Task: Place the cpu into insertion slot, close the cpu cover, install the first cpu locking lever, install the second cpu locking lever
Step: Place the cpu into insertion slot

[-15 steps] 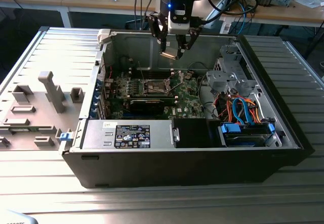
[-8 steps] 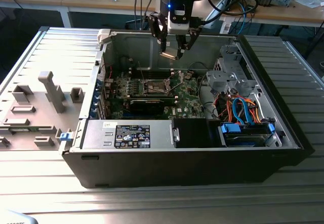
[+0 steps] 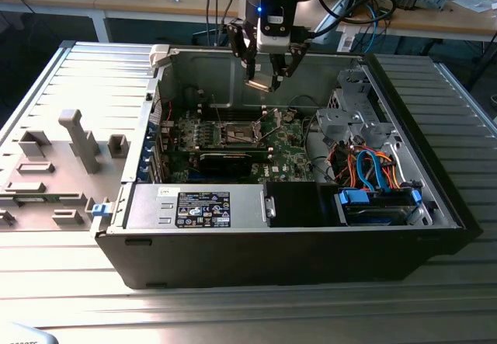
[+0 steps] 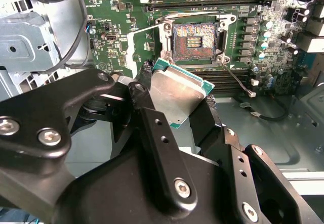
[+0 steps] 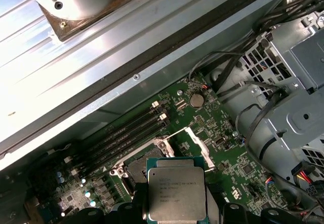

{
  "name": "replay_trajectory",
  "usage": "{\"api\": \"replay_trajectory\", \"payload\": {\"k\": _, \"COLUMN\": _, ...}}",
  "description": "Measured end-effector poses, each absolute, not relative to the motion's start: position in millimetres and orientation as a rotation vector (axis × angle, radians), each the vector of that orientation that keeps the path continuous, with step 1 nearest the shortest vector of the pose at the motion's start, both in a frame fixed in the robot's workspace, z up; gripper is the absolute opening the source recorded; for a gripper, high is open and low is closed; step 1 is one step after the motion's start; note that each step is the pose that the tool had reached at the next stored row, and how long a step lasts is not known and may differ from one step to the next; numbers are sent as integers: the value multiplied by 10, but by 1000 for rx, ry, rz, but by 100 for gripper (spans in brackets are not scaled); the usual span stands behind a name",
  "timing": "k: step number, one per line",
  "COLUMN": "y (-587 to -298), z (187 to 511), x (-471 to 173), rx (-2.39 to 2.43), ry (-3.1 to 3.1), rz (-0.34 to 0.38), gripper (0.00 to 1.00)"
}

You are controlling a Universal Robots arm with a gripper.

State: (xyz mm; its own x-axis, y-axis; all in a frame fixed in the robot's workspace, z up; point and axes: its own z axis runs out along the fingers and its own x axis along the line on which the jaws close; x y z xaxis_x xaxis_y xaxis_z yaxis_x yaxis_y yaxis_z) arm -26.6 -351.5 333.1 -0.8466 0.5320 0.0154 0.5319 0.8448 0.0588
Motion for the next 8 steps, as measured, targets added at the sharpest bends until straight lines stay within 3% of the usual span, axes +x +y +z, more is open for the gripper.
{"api": "replay_trajectory", "payload": {"k": 8, "y": -3515, "z": 3330, "x": -266, "rx": 874, "ry": 3014, "rz": 95, "gripper": 55}}
